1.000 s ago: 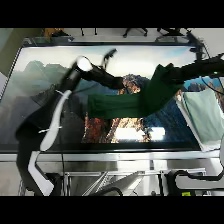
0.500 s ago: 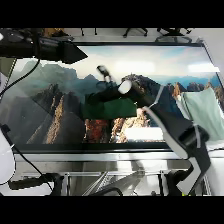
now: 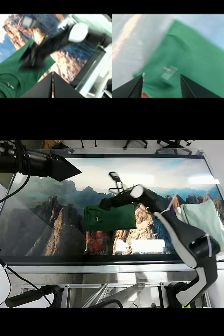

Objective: Fold the shirts.

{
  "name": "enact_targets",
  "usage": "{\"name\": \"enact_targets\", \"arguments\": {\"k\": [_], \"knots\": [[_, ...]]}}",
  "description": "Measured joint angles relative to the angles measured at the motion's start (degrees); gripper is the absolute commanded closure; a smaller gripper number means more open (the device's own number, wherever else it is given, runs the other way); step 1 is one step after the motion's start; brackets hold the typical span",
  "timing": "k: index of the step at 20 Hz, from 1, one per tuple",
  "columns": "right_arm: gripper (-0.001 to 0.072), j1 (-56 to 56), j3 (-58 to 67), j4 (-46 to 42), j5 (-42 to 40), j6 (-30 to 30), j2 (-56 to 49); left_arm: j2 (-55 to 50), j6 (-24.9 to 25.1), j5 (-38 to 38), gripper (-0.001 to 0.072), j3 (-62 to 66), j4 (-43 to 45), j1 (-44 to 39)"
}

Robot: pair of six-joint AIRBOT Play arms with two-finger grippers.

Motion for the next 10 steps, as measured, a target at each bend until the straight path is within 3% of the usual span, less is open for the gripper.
{"name": "enact_targets", "arguments": {"k": [5,10], "knots": [[0.0203,-14.4,-2.8,-7.2,11.9,5.2,3.5,0.1,0.2,-0.5,0.0693,-3.9,0.1,0.0],[0.0203,-20.5,-9.2,-8.7,14.7,6.2,2.0,0.2,0.2,-1.5,0.0693,-7.1,-0.2,0.0]]}}
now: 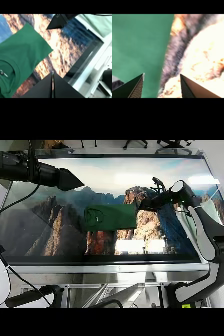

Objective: Fold the shirts.

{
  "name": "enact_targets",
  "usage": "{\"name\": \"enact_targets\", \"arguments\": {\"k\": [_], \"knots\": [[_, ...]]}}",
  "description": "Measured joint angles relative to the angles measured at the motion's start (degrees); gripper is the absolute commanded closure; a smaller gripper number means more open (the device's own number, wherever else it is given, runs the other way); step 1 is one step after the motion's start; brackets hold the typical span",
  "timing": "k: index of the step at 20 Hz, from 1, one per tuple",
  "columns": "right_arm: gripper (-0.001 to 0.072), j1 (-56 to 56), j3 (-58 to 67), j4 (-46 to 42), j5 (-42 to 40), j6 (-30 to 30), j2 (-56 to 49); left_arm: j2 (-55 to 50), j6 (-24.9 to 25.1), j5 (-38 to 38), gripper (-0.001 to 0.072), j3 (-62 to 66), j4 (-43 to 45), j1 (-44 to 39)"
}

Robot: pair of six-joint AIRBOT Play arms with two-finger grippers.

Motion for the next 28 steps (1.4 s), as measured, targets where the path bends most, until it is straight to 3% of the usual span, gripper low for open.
{"name": "enact_targets", "arguments": {"k": [13,15,17,23,28], "knots": [[0.0223,0.0,-1.9,21.2,-0.3,-8.3,-12.0,0.0,0.0,-2.7,0.0692,-2.0,-0.3,-2.0],[0.0593,1.1,-1.9,21.9,-1.2,-9.2,-13.0,0.0,0.0,-2.7,0.0692,-2.0,-0.2,-3.4],[0.0693,1.8,-1.9,22.4,-1.5,-10.3,-13.4,0.0,0.0,-2.7,0.0692,-2.0,-0.2,-4.8],[0.0694,-0.8,1.0,25.1,1.6,-12.3,-5.7,0.0,0.0,-3.4,0.0692,-2.0,-0.1,-6.4],[0.0695,-12.8,5.6,25.7,2.5,-9.0,7.1,0.1,-0.2,-5.6,0.0692,-2.0,-0.2,-6.6]]}}
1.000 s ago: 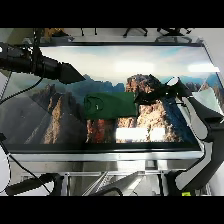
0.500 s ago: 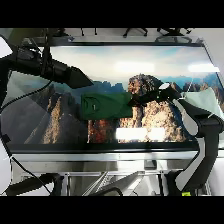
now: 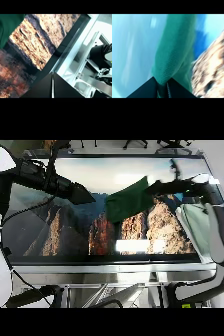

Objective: Fold the shirts.

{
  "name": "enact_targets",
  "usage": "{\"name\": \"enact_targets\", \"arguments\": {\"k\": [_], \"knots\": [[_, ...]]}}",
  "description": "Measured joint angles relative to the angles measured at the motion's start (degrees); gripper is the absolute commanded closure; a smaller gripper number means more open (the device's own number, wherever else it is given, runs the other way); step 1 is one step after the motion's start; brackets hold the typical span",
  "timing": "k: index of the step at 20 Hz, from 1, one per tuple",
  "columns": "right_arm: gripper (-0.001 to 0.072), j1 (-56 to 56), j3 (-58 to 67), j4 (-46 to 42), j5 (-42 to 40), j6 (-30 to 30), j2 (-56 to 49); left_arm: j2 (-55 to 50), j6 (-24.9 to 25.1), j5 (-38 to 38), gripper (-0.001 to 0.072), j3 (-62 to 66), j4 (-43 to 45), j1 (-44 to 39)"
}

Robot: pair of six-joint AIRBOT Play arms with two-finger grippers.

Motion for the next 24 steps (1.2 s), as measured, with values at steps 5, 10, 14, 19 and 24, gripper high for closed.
{"name": "enact_targets", "arguments": {"k": [5,10,14,19,24], "knots": [[0.0694,-19.6,1.5,-5.7,3.1,8.5,12.7,0.2,0.0,-1.2,0.0692,0.0,-0.2,-0.1],[0.0694,-31.9,-0.4,-29.3,8.8,21.2,21.8,0.2,0.1,-1.6,0.0692,0.0,-0.2,-0.1],[0.0693,-33.6,-4.6,-43.7,10.4,26.2,24.2,0.2,1.0,-2.0,0.0692,0.0,-0.2,-0.2],[0.0048,-34.2,-7.8,-56.0,20.1,29.3,23.2,0.2,2.8,-3.1,0.0692,0.0,-0.2,-0.2],[0.0058,-34.2,-7.6,-60.7,23.5,30.2,21.3,0.2,3.9,-3.5,0.0692,0.0,-0.1,-0.2]]}}
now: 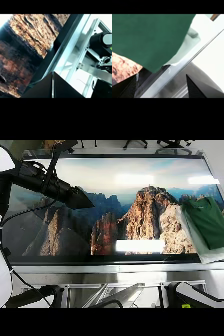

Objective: Fold the shirts.

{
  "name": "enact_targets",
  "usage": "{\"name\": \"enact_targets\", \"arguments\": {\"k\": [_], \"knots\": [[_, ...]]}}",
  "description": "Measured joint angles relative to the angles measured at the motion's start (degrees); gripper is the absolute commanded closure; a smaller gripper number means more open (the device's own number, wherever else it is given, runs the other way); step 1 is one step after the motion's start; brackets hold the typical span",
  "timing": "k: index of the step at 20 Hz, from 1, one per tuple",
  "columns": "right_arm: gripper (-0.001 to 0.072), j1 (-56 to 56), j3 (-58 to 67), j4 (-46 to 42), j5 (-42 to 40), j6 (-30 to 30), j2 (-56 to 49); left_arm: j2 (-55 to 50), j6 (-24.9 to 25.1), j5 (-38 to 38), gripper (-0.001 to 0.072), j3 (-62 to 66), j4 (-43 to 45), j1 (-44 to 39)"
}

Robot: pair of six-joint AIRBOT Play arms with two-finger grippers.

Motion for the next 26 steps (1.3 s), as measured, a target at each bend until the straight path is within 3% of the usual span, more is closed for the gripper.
{"name": "enact_targets", "arguments": {"k": [1,3,4,8,11,15,18,26], "knots": [[0.0185,0.0,0.7,-0.1,-0.5,0.0,-0.2,0.0,0.0,0.0,0.0692,0.0,0.0,0.0],[0.0593,0.0,2.3,2.5,-2.4,0.2,-0.5,0.0,0.2,0.0,0.0692,0.0,0.0,0.0],[0.0693,0.0,2.8,5.0,-3.4,0.2,-0.6,0.0,0.2,0.1,0.0692,0.0,0.0,0.2],[0.0693,3.8,2.5,22.4,-8.3,-0.4,-0.3,1.2,0.3,2.1,0.0693,-1.0,0.1,0.6],[0.0693,16.0,-3.5,28.1,-14.1,-1.3,2.7,6.1,0.4,5.8,0.0693,-9.9,0.1,0.1],[0.0693,41.0,-20.4,29.5,-22.9,-1.0,10.2,18.6,0.8,12.7,0.0693,-33.1,0.2,-2.8],[0.0693,57.6,-31.6,25.7,-29.2,3.8,13.8,28.1,-0.3,18.3,0.0693,-49.8,0.2,-5.8],[0.0693,69.1,-37.9,21.7,-34.7,7.5,15.2,43.8,-3.1,25.8,0.0691,-68.3,0.2,-7.9]]}}
